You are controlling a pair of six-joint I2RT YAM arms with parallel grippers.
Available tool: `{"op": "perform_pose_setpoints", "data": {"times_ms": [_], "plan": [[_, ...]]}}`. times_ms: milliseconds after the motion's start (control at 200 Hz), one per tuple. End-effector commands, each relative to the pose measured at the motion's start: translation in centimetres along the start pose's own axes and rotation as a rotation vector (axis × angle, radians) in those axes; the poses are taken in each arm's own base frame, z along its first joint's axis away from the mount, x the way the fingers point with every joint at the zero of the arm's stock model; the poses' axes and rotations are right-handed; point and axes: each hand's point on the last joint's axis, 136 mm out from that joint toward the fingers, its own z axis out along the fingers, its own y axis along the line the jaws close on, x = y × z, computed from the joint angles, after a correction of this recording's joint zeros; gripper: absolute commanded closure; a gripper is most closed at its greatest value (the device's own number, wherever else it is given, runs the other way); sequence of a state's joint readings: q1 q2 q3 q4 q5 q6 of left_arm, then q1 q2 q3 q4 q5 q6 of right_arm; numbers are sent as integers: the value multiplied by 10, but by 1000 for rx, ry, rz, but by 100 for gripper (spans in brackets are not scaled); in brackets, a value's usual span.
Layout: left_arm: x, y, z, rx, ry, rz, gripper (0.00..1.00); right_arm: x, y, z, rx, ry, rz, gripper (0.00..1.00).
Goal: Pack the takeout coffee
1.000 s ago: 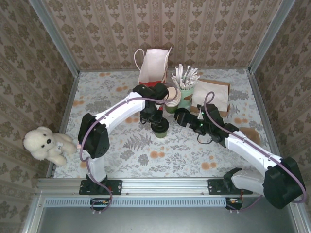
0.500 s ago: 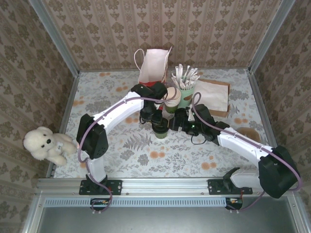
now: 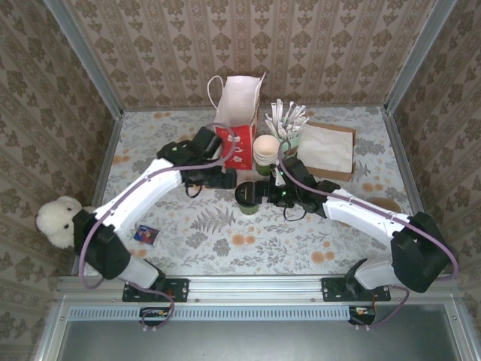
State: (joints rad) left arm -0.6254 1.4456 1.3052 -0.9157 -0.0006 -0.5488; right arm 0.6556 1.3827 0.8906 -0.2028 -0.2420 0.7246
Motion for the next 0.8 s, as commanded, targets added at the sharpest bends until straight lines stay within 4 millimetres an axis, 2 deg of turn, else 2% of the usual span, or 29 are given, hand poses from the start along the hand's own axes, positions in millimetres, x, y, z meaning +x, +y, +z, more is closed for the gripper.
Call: {"op": "perform_pose_setpoints", "data": {"times_ms": [0, 95, 190, 280, 530, 790], "plan": [[-5, 36, 22, 18, -93, -258, 0, -1, -10, 4, 116, 18, -25, 0], [-1, 42, 42, 98, -93, -374, 0, 1, -7, 6, 150, 59, -33, 0], [2, 33, 59, 158, -57, -398, 0, 0, -3, 6, 198, 76, -41, 0], [4, 26, 72, 181, -9, -394, 0, -2, -9, 5, 298, 80, -22, 0], [10, 31, 89, 158, 13, -390, 0, -5, 3, 18, 300, 96, -2, 0], [19, 27, 104, 178, 64, -373, 0, -3, 7, 33, 338, 128, -10, 0]]}}
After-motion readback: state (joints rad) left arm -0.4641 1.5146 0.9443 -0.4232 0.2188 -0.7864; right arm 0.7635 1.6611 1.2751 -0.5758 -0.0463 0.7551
